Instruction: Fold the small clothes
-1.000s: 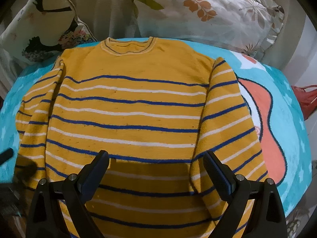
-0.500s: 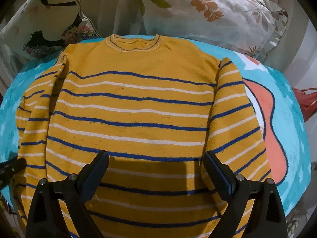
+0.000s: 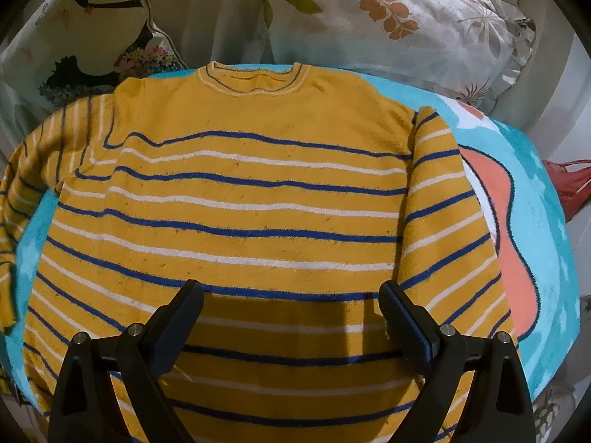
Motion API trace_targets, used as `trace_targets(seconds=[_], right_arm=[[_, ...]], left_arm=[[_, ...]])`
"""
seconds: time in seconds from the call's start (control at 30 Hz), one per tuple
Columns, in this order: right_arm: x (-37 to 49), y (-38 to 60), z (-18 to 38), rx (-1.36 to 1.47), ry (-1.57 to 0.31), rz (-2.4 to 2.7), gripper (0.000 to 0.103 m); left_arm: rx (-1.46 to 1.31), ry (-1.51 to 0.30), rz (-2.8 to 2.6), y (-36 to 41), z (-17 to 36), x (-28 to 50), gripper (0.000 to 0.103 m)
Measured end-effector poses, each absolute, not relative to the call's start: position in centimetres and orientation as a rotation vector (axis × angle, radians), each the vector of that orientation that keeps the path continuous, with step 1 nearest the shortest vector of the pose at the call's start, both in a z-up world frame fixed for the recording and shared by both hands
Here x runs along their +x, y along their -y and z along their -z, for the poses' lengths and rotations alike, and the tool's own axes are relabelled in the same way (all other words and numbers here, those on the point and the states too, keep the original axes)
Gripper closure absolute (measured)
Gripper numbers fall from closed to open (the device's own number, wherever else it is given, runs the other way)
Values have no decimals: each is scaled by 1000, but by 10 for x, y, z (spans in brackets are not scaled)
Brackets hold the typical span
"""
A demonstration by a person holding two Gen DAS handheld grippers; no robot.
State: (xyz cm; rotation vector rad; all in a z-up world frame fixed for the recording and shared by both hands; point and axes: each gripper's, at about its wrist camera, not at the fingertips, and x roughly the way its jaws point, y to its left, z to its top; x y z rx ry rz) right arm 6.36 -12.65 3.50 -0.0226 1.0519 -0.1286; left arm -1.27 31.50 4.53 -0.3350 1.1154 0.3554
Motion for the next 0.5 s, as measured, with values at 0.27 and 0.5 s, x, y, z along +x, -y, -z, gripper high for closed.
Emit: trace_targets(seconds=[0.27,0.5], right_arm=[[59,139,-39,-2,-1028,173,6],[45,200,-64,44,-943,284,6]], left_arm=[[-259,-1031,-271,-285,-72,-17,70],[-239,-1037,-67,-210,-78,-19,52]])
